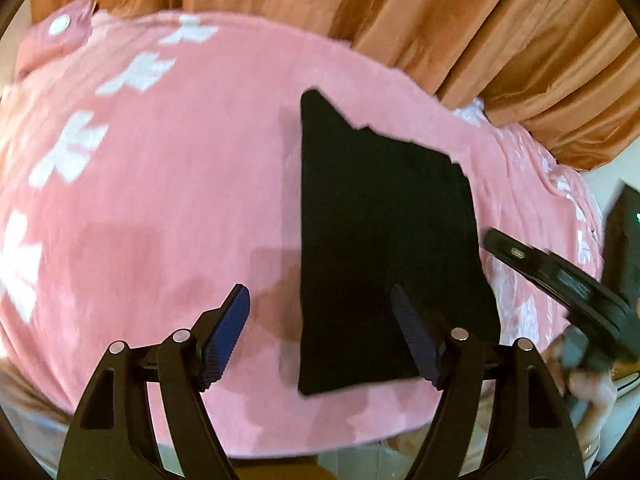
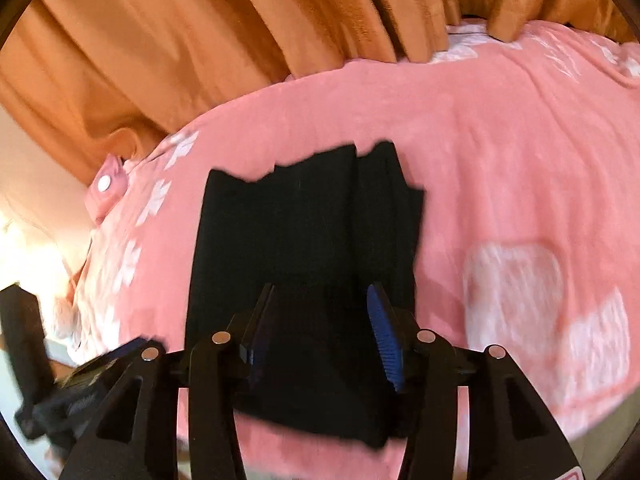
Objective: Fold small clothes
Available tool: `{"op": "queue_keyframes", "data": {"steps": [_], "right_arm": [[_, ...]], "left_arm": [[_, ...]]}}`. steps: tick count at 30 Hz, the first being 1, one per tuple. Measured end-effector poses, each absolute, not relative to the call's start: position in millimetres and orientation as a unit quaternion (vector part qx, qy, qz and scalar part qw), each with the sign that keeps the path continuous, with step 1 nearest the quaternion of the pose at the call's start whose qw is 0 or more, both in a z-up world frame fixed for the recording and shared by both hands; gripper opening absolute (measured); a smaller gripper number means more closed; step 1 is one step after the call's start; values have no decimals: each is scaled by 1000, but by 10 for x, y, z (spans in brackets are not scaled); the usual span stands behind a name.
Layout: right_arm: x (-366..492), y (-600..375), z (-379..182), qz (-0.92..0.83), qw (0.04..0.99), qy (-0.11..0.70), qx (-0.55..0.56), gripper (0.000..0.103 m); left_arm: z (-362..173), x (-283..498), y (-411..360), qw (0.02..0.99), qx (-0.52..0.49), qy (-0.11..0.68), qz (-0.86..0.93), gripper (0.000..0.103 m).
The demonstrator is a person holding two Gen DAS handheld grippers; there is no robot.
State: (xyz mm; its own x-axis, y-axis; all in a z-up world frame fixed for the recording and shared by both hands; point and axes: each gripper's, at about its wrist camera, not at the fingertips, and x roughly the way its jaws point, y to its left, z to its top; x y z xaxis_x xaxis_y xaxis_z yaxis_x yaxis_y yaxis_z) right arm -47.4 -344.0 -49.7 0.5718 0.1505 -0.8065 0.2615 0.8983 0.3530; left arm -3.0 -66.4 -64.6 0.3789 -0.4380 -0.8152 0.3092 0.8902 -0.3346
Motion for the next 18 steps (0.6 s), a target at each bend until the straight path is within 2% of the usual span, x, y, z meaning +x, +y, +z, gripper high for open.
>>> {"op": "queue_keyframes", "data": {"steps": [3,4,5,6,10,11,12,13,14,15,16,18], "right_arm": [[-16,-3451,-693,-26,851,473,226,47],[109,-3481,-805,-30,844,485,228,43],[167,-3487,-887,-34,836,499,226,19],[208,-3482,-904,-26,834,502,227,5],[-23,-3503,-468,1,868,438,233,4],[-29,-3543,-530,-5,865,441,238,4],[43,-3588,-781,-27,845,480,234,4],[110,-3610,-988,-34,828,510,230,3],[82,-3653,-1051,-24,834,492,247,2],[31,-3686,-992,-23,833,489,260,3],[-25,-3699,-906,-33,832,484,269,8],[-227,-3612,-604,-46,850,456,259,10]], "left_arm": [[-759,136,-801,829,-53,513,-216,74],[-811,167,-805,826,-48,519,-214,74],[-874,210,-858,823,-39,526,-210,74],[-954,247,-888,820,-27,534,-205,74],[-1123,300,-869,814,-36,542,-208,81],[-1168,319,-859,810,-43,547,-205,82],[-1199,333,-869,808,-46,550,-205,84],[-1198,324,-892,812,-39,546,-202,84],[-1176,303,-906,815,-30,543,-200,84],[-1144,276,-898,817,-24,541,-199,84],[-1101,223,-883,819,-21,538,-197,82],[-987,121,-849,829,-12,524,-198,80]]}}
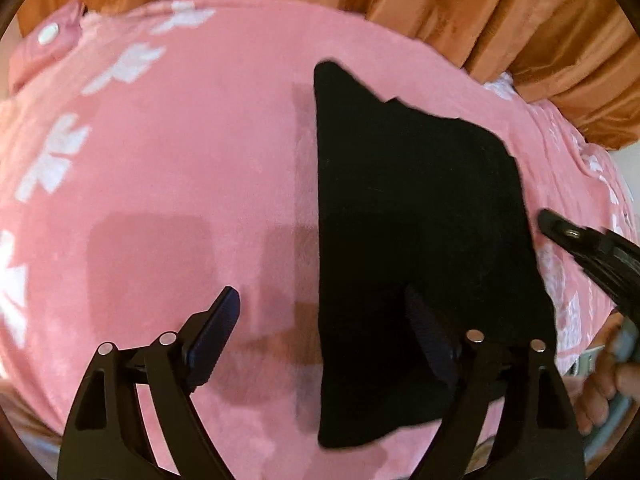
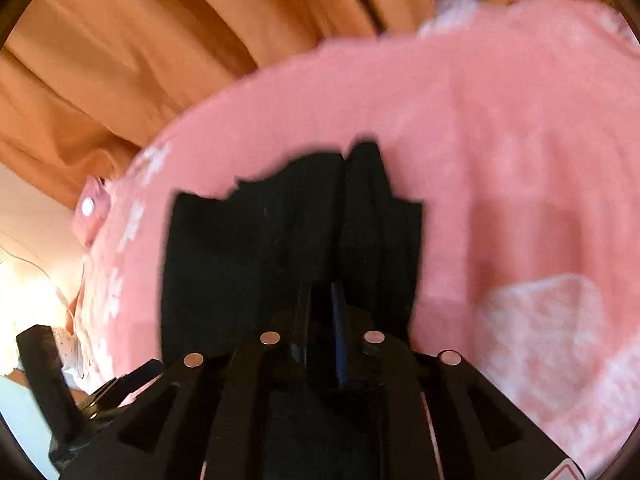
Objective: Fold small clothes
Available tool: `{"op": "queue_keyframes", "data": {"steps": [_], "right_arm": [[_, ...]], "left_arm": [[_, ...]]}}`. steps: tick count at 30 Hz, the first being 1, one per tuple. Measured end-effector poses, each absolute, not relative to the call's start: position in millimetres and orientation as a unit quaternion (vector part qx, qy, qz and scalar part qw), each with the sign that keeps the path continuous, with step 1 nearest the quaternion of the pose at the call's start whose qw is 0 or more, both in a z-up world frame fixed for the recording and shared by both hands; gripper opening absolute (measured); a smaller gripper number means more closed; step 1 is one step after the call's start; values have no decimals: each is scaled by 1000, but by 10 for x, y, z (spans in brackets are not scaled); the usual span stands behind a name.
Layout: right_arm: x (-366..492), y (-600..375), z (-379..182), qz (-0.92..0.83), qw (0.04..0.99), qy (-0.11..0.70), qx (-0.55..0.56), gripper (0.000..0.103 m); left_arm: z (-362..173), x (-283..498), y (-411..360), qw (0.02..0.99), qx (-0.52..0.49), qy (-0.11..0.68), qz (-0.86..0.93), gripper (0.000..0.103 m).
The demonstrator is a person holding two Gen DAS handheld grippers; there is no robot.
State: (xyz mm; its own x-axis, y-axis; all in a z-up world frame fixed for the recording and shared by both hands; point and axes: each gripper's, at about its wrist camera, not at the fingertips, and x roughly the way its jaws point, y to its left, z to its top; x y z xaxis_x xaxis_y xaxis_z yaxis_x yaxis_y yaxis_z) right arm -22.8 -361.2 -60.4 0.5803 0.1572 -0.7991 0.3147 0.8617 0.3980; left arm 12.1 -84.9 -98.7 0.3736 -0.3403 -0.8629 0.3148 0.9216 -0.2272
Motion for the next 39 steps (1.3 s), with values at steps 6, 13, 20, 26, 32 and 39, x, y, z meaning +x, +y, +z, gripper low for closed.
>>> {"op": "queue_keyframes", "data": {"steps": [6,13,20,26,32,39], "right_arm": [[-631,-3018,-780,-71,834,525,156,3],[-1031,-2857,-586,-90,845,510,135,7],[-1200,-2736,-533,-97,841,514,137,9],[-1248,-2719,-791,-111,822,550,101,11],[-1445,-2927,-427,-106,846,499,158,31],[-1309,-3392,-533,-106,832,498,221,51]], "left_arm": [[-1237,-53,-980,815,19,547,-187,82],[-1179,-247,-836,821,29,540,-184,83],[-1226,-315,-787,825,42,535,-176,82],[-1333,-273,-823,818,48,546,-174,83],[-1094,-352,-1032,832,71,513,-198,83],[-1061,-185,-1298,826,53,525,-200,85]]}}
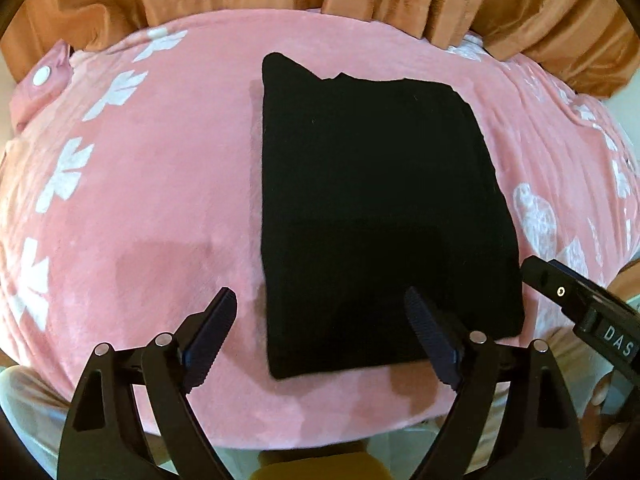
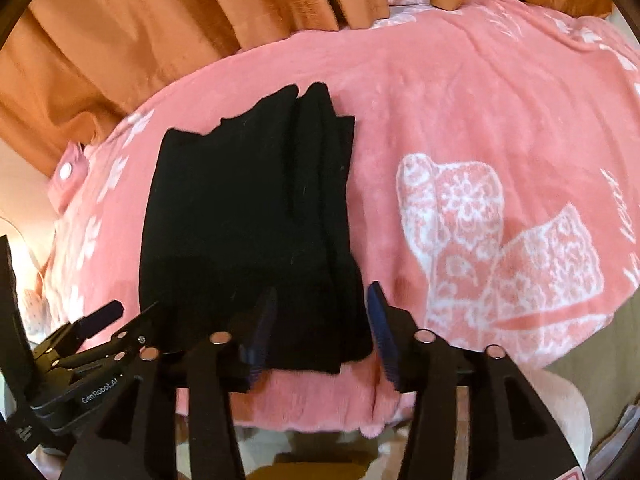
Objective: Fold small clothes
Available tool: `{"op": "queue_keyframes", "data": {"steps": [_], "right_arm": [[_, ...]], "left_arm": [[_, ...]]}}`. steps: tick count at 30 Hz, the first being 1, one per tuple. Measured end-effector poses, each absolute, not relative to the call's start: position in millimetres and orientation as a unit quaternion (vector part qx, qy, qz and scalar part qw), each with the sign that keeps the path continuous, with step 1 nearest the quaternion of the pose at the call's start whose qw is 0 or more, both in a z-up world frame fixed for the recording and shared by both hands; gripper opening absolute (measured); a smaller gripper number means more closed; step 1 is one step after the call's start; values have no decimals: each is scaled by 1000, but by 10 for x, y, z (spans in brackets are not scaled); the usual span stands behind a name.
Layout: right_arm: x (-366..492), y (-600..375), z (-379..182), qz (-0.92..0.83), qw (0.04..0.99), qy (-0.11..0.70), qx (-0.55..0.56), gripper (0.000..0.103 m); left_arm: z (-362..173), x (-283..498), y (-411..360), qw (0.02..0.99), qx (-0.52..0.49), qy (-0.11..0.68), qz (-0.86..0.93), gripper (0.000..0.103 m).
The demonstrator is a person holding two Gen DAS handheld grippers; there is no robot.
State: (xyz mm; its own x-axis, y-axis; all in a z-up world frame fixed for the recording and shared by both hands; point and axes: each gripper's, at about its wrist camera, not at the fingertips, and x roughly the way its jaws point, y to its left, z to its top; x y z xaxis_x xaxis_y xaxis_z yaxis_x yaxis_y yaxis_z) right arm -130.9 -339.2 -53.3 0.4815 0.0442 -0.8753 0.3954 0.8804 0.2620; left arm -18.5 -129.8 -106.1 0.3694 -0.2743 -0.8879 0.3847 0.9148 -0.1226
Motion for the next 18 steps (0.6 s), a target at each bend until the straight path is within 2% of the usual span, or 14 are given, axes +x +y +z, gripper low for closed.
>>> {"op": "queue_keyframes", "data": {"steps": [4,8,13,18], "right_arm": [[-1087,-3509,-604,-107,832,499,216,58],[-850,-3524,-710,-99,824,511,225,59],[-632,-3507,-870,-95,814,527,226,61],[-551,-3541,-1022,-87,806,529,251,69]], "left_arm": [[-1077,-1,-1308,821,36,536,-194,87],[-1091,3,-1319,810,17,554,-192,88],[-1180,83,-1314,802,4,565,-195,95],[-1233,176,-1230,800,-36,556,-223,98]]}}
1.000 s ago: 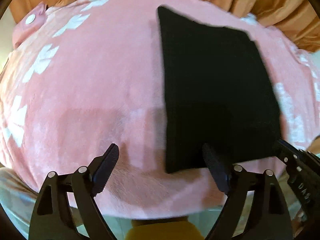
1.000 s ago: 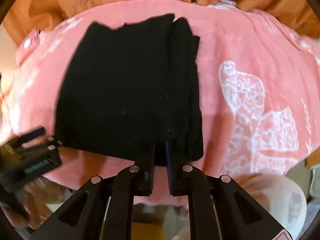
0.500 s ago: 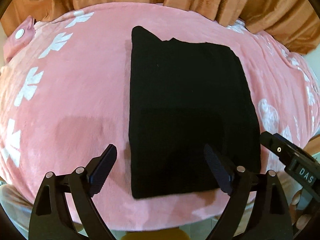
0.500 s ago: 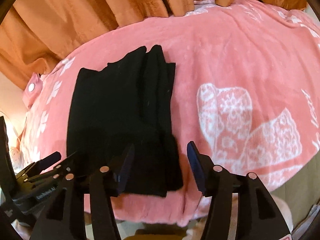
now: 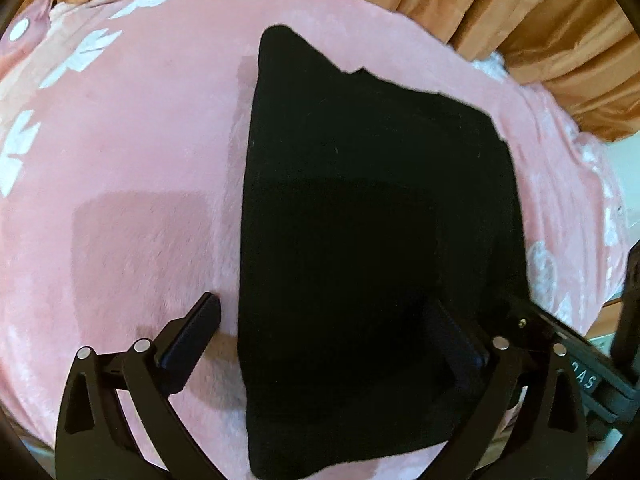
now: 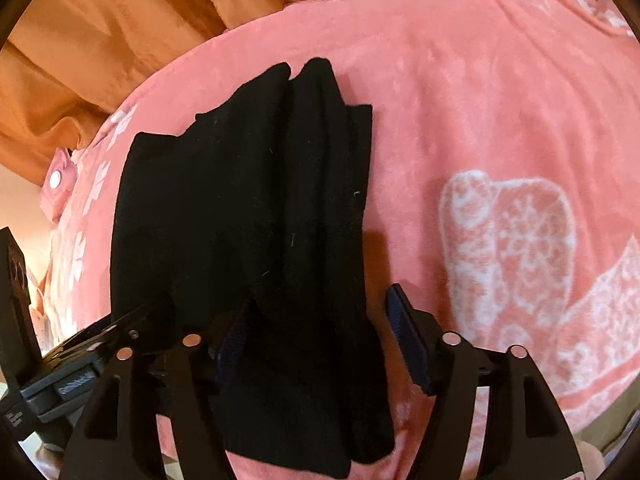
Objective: Fold small clothes
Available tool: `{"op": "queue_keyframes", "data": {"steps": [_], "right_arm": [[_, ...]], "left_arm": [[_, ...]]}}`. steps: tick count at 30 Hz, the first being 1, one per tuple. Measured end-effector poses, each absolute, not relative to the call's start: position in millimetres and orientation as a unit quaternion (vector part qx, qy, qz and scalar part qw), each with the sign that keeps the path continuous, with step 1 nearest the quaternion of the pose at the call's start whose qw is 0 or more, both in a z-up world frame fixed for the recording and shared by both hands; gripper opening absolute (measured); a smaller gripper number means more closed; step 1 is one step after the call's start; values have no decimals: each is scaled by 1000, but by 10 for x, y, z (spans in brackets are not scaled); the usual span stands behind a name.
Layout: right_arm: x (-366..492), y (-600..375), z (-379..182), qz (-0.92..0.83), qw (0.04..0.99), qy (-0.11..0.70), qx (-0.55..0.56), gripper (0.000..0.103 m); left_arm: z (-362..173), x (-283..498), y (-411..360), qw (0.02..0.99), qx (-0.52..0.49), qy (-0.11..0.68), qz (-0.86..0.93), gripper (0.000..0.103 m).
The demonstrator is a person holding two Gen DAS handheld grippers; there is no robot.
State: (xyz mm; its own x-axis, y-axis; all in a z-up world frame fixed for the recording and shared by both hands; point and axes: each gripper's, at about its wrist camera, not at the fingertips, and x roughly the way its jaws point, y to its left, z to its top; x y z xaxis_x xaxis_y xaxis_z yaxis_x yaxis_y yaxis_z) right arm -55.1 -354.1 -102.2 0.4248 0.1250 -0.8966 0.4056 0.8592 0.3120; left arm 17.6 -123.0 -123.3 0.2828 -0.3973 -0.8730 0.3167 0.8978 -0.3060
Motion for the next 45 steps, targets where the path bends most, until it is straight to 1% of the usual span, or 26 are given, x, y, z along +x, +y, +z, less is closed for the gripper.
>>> {"op": "queue_keyframes", "data": {"steps": [5,10,12,15,16,18,20,21,22,23,25,26,28,30,31,36,38,39,41,43,44,45], "right_arm": [[-497,-3550,-1026,-74,811,521,257,73],[-403,-3646,-1043,-54,806,511,294,74],[-347,-3642,-1047,-45,803,512,301,72],[-284,-3594,-1041,-42,803,515,295,71],[-277,-3581,-1039,-42,804,516,293,70],[-273,-3556,-1036,-40,806,514,291,65],[-267,-3566,-1038,-37,806,511,295,54],[-270,-3572,-1036,-37,806,510,298,50],[-278,-3587,-1026,-37,806,507,303,43],[-288,-3599,-1013,-36,806,504,308,34],[-314,-3605,-971,-32,809,498,311,25],[-328,-3603,-945,-31,811,495,310,23],[-367,-3588,-876,-28,817,490,305,21],[-408,-3579,-816,-26,820,483,305,19],[-441,-3564,-767,-26,822,480,305,19],[-677,-3579,-618,-21,827,468,310,18],[-828,-3630,-623,-29,824,468,319,18],[-877,-3661,-654,-33,821,470,323,18],[-945,-3740,-750,-40,811,476,337,18],[-988,-3778,-832,-40,806,478,348,18],[-993,-3779,-855,-41,805,480,347,18],[-991,-3775,-869,-44,806,482,342,18]], "left_arm": [[-1245,286,-1118,799,-95,534,-261,98],[-1248,448,-1085,784,-138,544,-266,98],[-1234,476,-1135,781,-134,551,-261,98],[-1208,482,-1245,784,-103,558,-250,92],[-1210,473,-1295,784,-92,560,-253,89],[-1202,458,-1348,787,-71,560,-247,88],[-1186,456,-1424,789,-50,562,-245,86],[-1162,446,-1450,789,-42,563,-242,81],[-1144,441,-1440,789,-40,563,-244,76],[-1113,430,-1453,789,-34,562,-244,73],[-1048,401,-1474,792,-17,559,-246,60],[-1007,381,-1476,794,-9,556,-246,56],[-933,337,-1469,798,4,550,-246,41],[-858,306,-1451,798,7,547,-253,33],[-800,274,-1434,795,5,547,-263,31],[-724,110,-1362,770,-17,563,-300,30],[-838,67,-1236,756,-46,581,-299,34],[-897,67,-1187,752,-59,587,-293,39],[-1061,86,-1024,752,-90,597,-264,45],[-1190,108,-932,750,-115,598,-259,57],[-1241,123,-927,748,-121,600,-257,65],[-1281,140,-927,747,-126,600,-258,67]]}}
